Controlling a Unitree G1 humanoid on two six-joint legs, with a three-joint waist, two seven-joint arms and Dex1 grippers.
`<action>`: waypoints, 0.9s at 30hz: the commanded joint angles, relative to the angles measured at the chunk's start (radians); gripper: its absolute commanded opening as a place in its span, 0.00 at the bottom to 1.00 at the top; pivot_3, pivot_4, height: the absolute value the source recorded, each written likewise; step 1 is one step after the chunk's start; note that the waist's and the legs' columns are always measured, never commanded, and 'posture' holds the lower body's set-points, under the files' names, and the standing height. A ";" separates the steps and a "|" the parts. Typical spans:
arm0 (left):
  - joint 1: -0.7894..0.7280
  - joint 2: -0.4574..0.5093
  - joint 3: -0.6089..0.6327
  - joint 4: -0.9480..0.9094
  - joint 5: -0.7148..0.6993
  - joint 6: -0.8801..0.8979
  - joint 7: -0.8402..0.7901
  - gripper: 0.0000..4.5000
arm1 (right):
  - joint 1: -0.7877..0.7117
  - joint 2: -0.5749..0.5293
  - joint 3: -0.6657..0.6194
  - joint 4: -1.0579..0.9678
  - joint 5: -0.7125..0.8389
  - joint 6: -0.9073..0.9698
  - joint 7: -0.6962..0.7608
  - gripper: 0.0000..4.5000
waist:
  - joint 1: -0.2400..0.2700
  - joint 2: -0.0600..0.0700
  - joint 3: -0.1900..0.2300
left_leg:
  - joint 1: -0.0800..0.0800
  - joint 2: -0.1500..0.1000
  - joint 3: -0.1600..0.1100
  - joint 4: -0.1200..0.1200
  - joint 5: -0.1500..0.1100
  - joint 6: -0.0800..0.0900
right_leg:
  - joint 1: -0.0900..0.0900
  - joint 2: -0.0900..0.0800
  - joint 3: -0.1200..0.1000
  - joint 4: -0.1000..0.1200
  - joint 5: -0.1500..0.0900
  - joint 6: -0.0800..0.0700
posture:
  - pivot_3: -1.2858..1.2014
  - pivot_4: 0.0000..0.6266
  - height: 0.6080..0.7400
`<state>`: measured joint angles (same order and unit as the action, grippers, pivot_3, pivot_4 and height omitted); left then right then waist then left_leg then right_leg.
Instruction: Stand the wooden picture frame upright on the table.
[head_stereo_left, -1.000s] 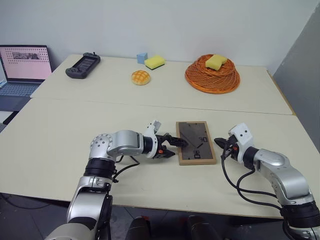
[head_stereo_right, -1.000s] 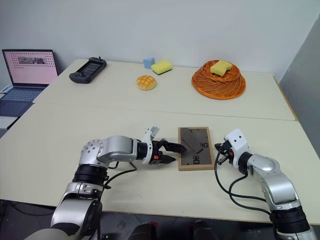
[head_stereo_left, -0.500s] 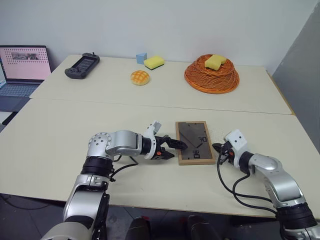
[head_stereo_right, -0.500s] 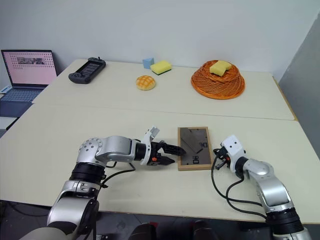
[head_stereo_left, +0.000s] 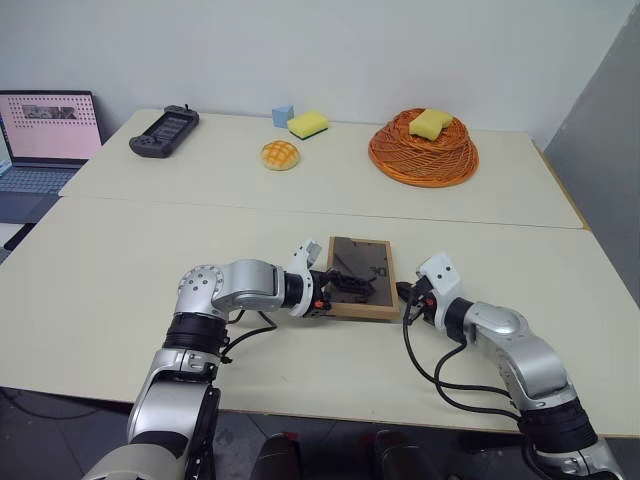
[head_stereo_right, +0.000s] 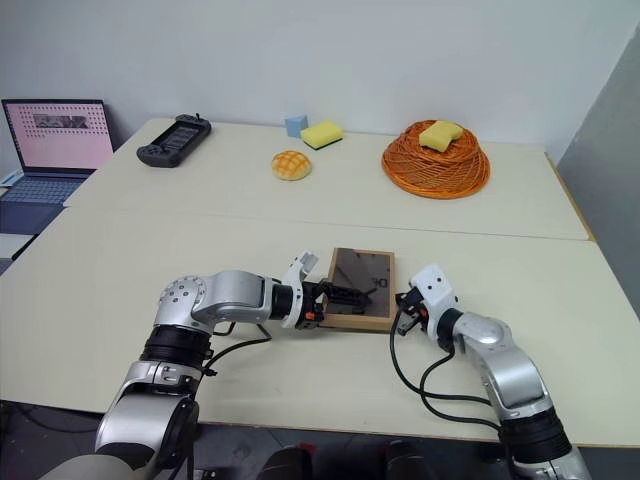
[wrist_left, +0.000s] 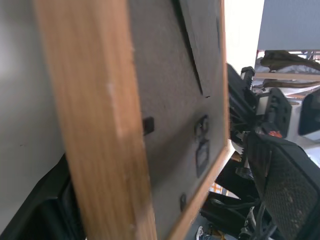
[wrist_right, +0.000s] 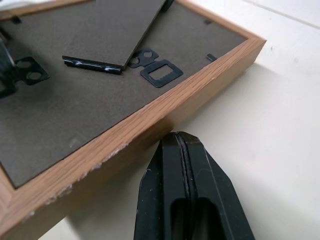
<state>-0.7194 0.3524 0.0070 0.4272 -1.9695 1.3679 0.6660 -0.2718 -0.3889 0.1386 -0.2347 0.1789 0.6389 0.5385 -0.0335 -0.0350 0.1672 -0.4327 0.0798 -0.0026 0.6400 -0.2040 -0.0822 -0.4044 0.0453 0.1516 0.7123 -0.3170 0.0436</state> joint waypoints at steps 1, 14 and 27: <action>-0.014 0.005 0.004 0.003 -0.003 -0.008 0.004 1.00 | -0.009 0.004 -0.004 -0.065 0.015 0.005 -0.003 0.00 | 0.000 0.000 0.000 | 0.000 0.000 0.000 0.000 0.000 0.000 | 0.000 0.000 0.000 0.000 0.000 0.000 | 0.52 0.24 1.00; -0.002 -0.017 0.061 -0.005 -0.003 -0.065 0.014 1.00 | 0.063 -0.085 -0.055 0.020 -0.001 -0.052 0.030 0.00 | 0.001 0.000 0.000 | 0.000 0.000 0.000 0.000 0.000 0.000 | 0.000 0.000 0.000 -0.001 0.000 0.000 | 0.52 0.24 1.00; -0.001 -0.033 0.069 -0.017 -0.003 -0.048 0.006 0.75 | 0.047 -0.084 -0.053 0.011 0.009 -0.049 0.035 0.00 | 0.001 0.000 0.000 | 0.000 0.000 0.000 -0.001 0.000 0.000 | 0.000 0.000 0.000 -0.001 0.000 0.000 | 0.52 0.24 1.00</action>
<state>-0.7167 0.3270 0.0559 0.4357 -1.9628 1.3086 0.6878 -0.2151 -0.4711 0.0971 -0.2029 0.1798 0.5951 0.5688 -0.0323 -0.0352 0.1674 -0.4329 0.0797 -0.0023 0.6395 -0.2043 -0.0821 -0.4044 0.0453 0.1518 0.7111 -0.3171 0.0438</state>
